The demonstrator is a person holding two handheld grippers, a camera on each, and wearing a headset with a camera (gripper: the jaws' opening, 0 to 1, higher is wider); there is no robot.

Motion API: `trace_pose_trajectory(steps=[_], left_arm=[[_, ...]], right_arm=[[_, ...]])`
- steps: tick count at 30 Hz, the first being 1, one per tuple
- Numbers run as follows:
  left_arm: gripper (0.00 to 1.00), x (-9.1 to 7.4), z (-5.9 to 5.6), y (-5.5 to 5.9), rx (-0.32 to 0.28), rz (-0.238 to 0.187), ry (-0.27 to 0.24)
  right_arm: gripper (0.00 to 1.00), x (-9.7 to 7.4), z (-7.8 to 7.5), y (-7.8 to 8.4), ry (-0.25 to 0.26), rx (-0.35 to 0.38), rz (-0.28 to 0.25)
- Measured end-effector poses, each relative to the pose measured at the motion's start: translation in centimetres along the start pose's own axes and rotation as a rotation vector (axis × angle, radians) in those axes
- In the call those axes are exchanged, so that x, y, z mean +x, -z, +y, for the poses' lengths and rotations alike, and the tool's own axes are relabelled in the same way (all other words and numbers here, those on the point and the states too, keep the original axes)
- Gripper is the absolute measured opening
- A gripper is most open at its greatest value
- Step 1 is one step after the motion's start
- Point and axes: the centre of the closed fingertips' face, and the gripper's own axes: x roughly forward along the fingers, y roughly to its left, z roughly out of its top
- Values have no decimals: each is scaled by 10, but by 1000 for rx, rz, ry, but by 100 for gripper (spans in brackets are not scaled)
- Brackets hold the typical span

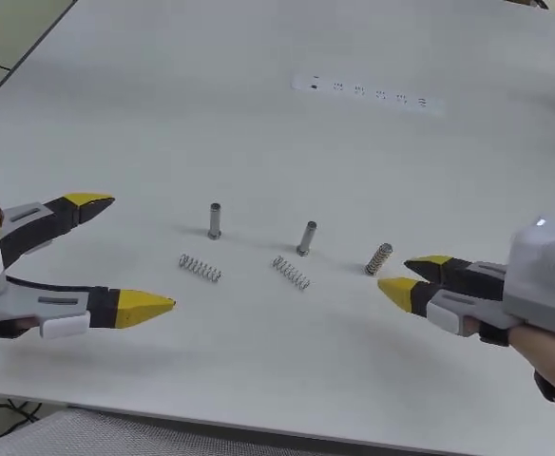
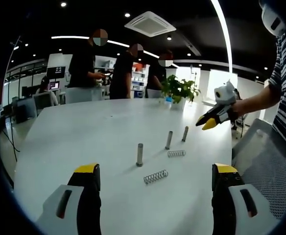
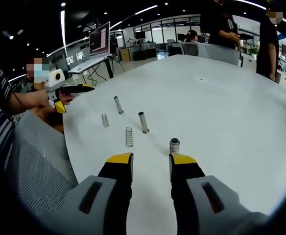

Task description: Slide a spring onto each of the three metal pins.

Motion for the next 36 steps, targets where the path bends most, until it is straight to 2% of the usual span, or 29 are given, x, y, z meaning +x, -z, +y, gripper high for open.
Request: trace_pose_trajectory(steps=[14,24,29,32,36], left_arm=[[92,-4,4,3,-8,-2,-7],[92,-4,3,1,-11,-8,-5],[92,-3,3,1,-10,-8,-5],[92,-3,3,2,-12,-7,-3],[92,-2,2,3,-13,-3,-1]], right_arm=[[30,26,27,-15,-67,-34,23],[28,50,48,-31,-120,-96,46],[27,61,50,-30,-130,-97,69],[27,68,53,-24,-143,-103,102],[26,76,54,-16,-145,-150,142]])
